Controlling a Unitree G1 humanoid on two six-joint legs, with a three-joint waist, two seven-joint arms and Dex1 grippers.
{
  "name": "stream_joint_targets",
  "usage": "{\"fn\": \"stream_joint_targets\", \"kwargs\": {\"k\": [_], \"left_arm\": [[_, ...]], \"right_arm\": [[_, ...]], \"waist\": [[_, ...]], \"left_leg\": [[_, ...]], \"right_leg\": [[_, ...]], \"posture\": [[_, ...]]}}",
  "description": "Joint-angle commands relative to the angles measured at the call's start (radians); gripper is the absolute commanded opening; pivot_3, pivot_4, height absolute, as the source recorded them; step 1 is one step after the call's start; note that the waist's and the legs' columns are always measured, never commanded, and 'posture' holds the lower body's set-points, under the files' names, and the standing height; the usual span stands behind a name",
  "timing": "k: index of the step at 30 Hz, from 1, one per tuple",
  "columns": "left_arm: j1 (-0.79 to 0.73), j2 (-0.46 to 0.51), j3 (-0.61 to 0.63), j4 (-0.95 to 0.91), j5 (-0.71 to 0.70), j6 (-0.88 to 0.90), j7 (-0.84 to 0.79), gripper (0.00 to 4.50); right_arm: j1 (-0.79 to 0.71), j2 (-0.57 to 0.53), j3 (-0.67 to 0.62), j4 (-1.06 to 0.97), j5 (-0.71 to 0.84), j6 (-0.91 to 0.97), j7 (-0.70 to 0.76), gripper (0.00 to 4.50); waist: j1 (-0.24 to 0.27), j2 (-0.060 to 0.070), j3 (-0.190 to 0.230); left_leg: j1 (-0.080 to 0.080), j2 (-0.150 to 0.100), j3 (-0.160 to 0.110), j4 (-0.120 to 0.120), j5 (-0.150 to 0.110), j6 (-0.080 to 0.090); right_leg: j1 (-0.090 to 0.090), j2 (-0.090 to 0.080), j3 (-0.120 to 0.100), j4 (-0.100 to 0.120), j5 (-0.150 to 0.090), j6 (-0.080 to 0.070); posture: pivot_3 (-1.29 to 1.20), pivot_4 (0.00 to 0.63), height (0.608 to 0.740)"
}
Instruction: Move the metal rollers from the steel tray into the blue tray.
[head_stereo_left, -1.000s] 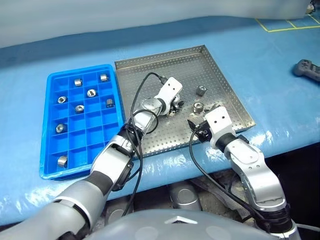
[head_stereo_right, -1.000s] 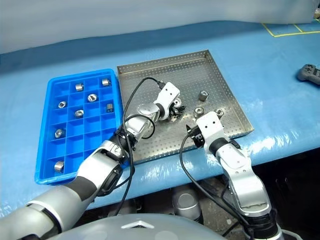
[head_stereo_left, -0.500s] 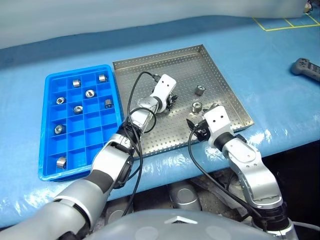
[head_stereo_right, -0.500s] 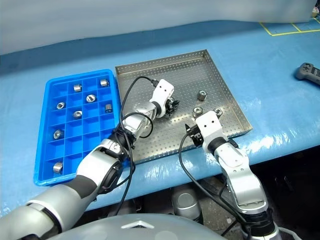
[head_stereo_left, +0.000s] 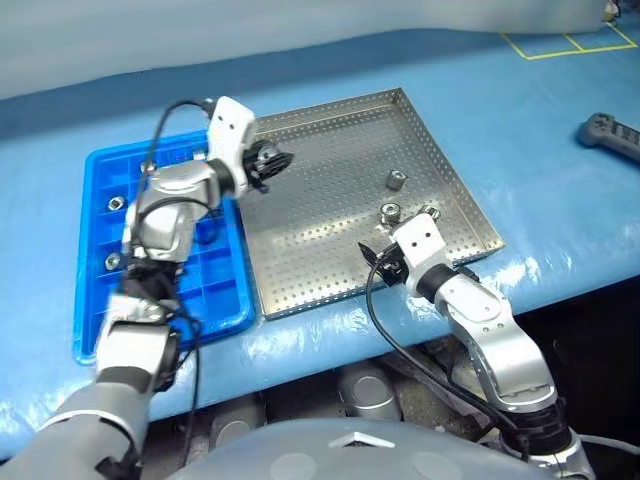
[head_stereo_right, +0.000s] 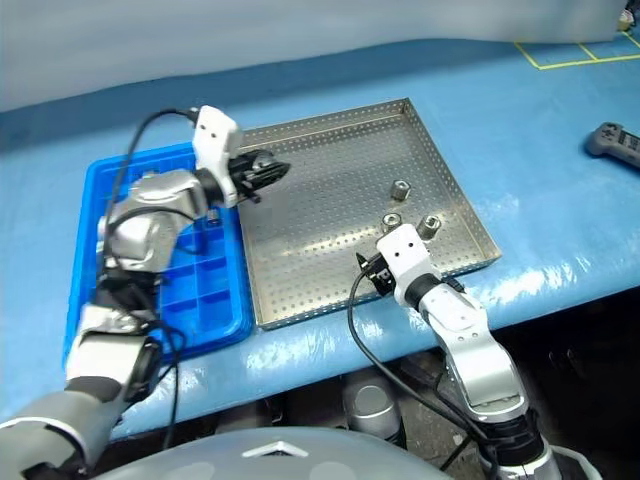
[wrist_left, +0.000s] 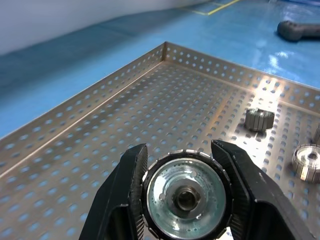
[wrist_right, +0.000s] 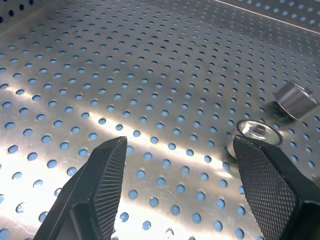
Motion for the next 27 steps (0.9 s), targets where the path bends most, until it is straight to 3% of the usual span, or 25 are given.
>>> {"fn": "stream_joint_targets", "kwargs": {"k": [1,9,15,23,27], "left_arm": [[0.097,0.121,0.073,-0.253,-0.035,0.127,-0.005,1.73],[0.414,0.277,0.188,-0.611,-0.077,0.287,0.039,1.73],[0.52,0.246,0.219,-0.637,-0.089,0.323,0.099,1.73],[0.587,0.249,0.177,-0.592,-0.068,0.294,0.139,1.73],[0.58,0.248,0.169,-0.56,-0.06,0.245,0.141,3.08]], "right_arm": [[-0.04,-0.002,0.031,0.001,0.007,-0.035,0.034,3.56],[-0.079,0.003,0.077,0.013,0.012,-0.043,0.065,3.56],[-0.087,-0.014,0.068,0.017,0.015,-0.041,0.076,3.56],[-0.092,-0.014,0.04,0.018,0.013,-0.037,0.064,3.56],[-0.092,-0.013,0.032,0.02,0.004,-0.036,0.05,3.56]], "waist": [[0.027,0.0,0.0],[0.132,-0.002,0.001],[0.177,-0.002,0.001],[0.185,-0.002,0.001],[0.184,-0.002,0.001]], "left_leg": [[0.0,0.0,0.0,0.0,0.0,0.0],[-0.002,-0.001,-0.001,0.0,0.0,0.0],[-0.002,-0.001,-0.001,0.002,0.0,0.0],[-0.001,0.0,0.0,0.002,0.0,0.0],[-0.001,0.0,0.0,0.002,0.0,0.0]], "right_leg": [[0.0,0.0,0.0,0.0,0.0,0.0],[-0.001,-0.002,-0.002,-0.002,-0.001,-0.002],[0.0,-0.002,-0.003,-0.002,0.0,-0.002],[0.0,-0.002,-0.003,-0.001,0.0,-0.003],[0.0,-0.002,-0.003,-0.001,0.0,-0.003]], "posture": [[-0.14,0.15,0.74],[-0.09,0.15,0.74],[-0.07,0.15,0.74],[-0.07,0.15,0.74],[-0.07,0.15,0.74]]}}
